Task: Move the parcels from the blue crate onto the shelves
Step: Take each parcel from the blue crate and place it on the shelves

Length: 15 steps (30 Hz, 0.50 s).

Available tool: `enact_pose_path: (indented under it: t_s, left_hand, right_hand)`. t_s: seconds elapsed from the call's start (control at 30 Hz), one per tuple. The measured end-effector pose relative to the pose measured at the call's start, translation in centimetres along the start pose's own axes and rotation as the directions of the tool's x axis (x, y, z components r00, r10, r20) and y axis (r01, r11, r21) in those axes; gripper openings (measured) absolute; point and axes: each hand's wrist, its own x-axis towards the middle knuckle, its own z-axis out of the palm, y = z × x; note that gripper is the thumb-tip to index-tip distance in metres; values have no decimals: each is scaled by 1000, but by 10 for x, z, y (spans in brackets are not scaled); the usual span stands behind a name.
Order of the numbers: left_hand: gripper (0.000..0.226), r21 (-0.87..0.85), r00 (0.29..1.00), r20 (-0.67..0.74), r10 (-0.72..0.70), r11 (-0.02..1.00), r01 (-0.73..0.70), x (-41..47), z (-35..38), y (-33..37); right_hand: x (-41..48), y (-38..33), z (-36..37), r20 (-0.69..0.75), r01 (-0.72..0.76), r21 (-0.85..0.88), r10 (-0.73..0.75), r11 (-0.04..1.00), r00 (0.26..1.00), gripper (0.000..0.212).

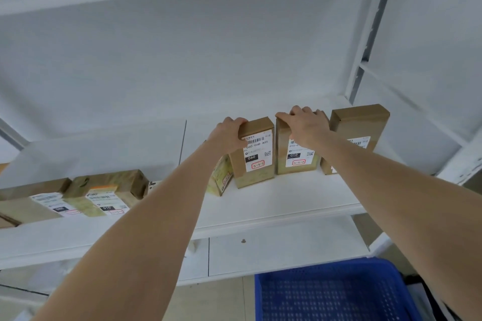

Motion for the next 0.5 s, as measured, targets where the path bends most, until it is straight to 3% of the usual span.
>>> enact_pose_path:
  t_s: [0.13, 0.5]
  left_hand:
    - [59, -53, 1000, 5, 18, 998, -17, 4, -1, 4]
    - [63, 10, 1000, 11, -28, 1000, 28, 3, 7, 11]
  right_hand:
    - [1, 2, -3, 6, 7, 0, -7, 1000, 1000, 63]
    - [-3, -1, 3, -23, -29, 20, 30, 999, 999, 69]
